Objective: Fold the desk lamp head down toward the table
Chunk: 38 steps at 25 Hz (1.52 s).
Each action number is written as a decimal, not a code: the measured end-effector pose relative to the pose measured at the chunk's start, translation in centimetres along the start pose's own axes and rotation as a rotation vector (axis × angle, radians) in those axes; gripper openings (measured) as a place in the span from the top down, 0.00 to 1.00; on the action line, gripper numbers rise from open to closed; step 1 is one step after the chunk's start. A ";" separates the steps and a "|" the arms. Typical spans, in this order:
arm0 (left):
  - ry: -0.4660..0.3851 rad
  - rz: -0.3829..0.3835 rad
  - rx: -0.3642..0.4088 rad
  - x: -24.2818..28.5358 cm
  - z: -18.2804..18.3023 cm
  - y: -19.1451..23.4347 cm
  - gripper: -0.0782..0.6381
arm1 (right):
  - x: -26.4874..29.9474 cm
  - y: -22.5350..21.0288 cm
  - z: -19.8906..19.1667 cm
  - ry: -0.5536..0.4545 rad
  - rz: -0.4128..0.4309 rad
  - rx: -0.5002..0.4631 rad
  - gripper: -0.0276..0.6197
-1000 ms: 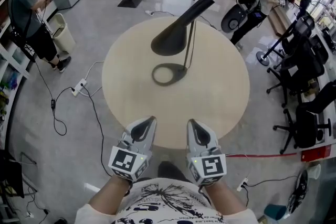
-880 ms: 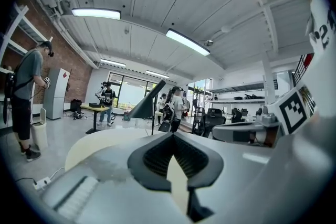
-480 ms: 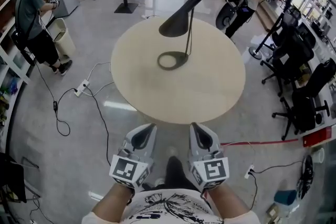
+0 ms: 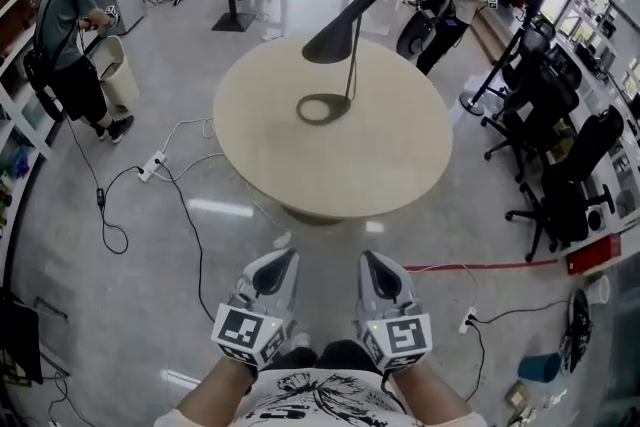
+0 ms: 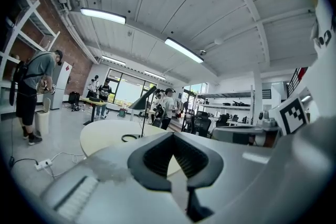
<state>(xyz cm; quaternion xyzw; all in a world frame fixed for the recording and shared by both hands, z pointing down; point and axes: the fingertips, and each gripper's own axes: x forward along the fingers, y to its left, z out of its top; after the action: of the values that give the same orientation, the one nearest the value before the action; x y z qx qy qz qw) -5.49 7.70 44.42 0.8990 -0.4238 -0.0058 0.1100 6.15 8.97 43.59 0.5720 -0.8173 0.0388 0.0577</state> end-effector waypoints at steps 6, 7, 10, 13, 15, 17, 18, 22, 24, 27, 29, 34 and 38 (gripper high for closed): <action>-0.010 0.011 0.014 -1.7 0.1 -2.3 0.89 | -2.5 1.1 0.1 -0.023 0.034 0.001 0.94; -0.013 0.011 0.017 -1.8 0.2 -2.8 0.88 | -2.9 1.0 0.1 -0.023 0.034 0.008 0.94; -0.015 0.016 0.016 -2.7 0.3 -4.6 0.89 | -4.8 0.5 0.7 -0.032 0.009 0.021 0.94; -0.032 0.016 0.030 -3.8 0.8 -6.6 0.88 | -6.4 0.5 1.6 -0.055 0.002 0.005 0.94; -0.046 0.022 0.034 -4.5 1.1 -7.5 0.88 | -7.3 0.7 1.7 -0.061 0.014 -0.003 0.95; -0.053 0.031 0.036 -5.1 1.2 -8.3 0.89 | -8.4 0.9 1.4 -0.057 0.027 -0.006 0.94; -0.057 0.037 0.038 -5.4 1.2 -8.7 0.89 | -8.9 1.0 1.2 -0.054 0.031 -0.009 0.94; -0.076 0.061 0.050 -6.5 1.5 -9.7 0.89 | -10.6 0.9 0.8 -0.050 0.043 -0.032 0.94; -0.081 0.069 0.055 -7.0 1.6 -10.2 0.89 | -11.2 0.8 0.6 -0.048 0.049 -0.029 0.94; -0.081 0.068 0.071 -7.5 1.6 -11.0 0.88 | -11.8 0.9 0.5 -0.043 0.065 -0.022 0.94; -0.082 0.062 0.085 -7.7 1.8 -11.3 0.89 | -12.1 1.3 0.5 -0.041 0.076 -0.020 0.95; -0.085 0.061 0.091 -8.6 1.8 -11.0 0.89 | -12.4 2.5 0.6 -0.049 0.093 0.001 0.95; -0.077 0.057 0.093 -8.7 1.6 -11.7 0.89 | -12.9 2.5 0.2 -0.046 0.097 0.029 0.95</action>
<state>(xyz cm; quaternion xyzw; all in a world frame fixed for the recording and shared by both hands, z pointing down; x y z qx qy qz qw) -2.34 21.22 39.80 0.8898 -0.4532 -0.0176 0.0516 8.21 21.77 41.64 0.5332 -0.8445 0.0405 0.0287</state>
